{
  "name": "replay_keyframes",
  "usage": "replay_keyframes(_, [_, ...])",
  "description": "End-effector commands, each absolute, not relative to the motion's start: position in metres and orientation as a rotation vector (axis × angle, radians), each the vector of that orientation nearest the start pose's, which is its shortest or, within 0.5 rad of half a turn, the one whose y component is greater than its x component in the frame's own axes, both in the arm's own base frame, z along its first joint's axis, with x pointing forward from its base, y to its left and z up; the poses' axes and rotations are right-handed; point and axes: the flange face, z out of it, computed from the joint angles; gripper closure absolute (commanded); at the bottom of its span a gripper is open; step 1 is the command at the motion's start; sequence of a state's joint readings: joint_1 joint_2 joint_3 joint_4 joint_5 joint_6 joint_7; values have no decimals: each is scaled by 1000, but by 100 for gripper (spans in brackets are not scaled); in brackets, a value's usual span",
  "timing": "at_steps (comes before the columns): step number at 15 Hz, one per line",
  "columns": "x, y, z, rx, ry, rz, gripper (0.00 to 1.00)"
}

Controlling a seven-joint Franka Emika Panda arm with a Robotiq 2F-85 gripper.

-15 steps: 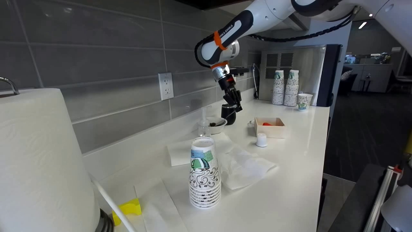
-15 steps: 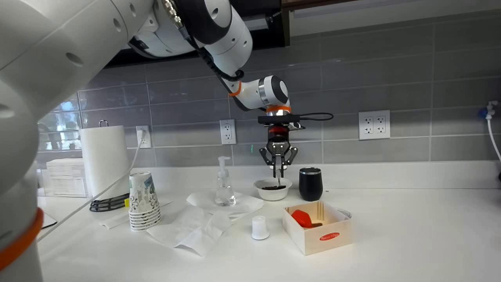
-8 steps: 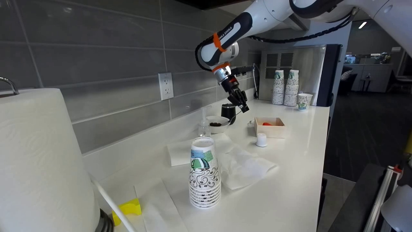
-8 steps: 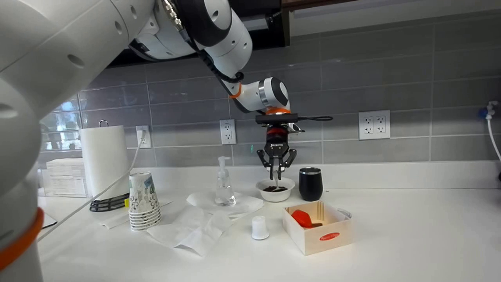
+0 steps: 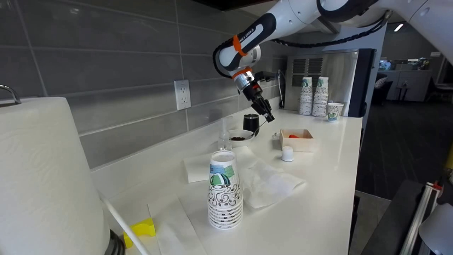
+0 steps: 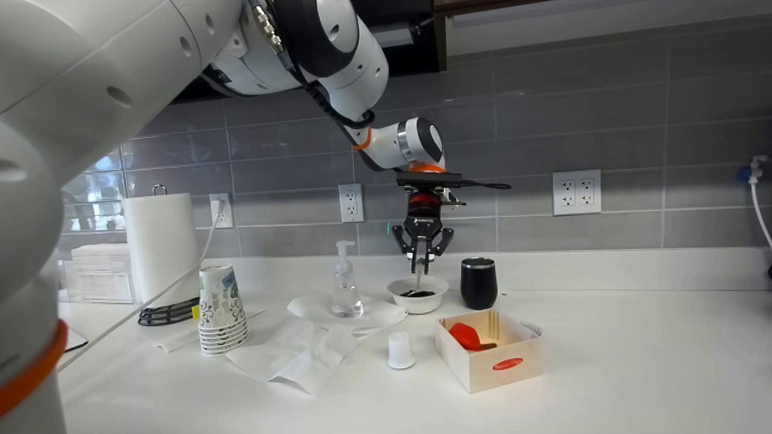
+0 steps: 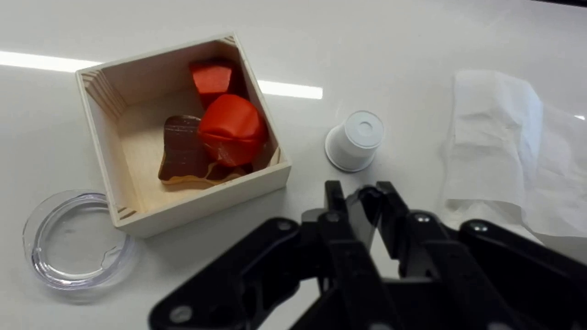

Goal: Pick up the spoon and stir in the bowl

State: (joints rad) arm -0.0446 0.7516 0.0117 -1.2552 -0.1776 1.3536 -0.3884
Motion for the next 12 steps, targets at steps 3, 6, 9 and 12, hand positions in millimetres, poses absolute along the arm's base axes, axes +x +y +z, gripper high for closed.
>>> replay_keyframes(3, [677,-52,295,-2967,-588,907,94])
replay_keyframes(6, [682,-55,299,-3004,-548,836,94])
replay_keyframes(9, [685,-57,297,-3058,-473,843,94])
replay_keyframes(12, [679,-57,293,-3046,-447,971,94])
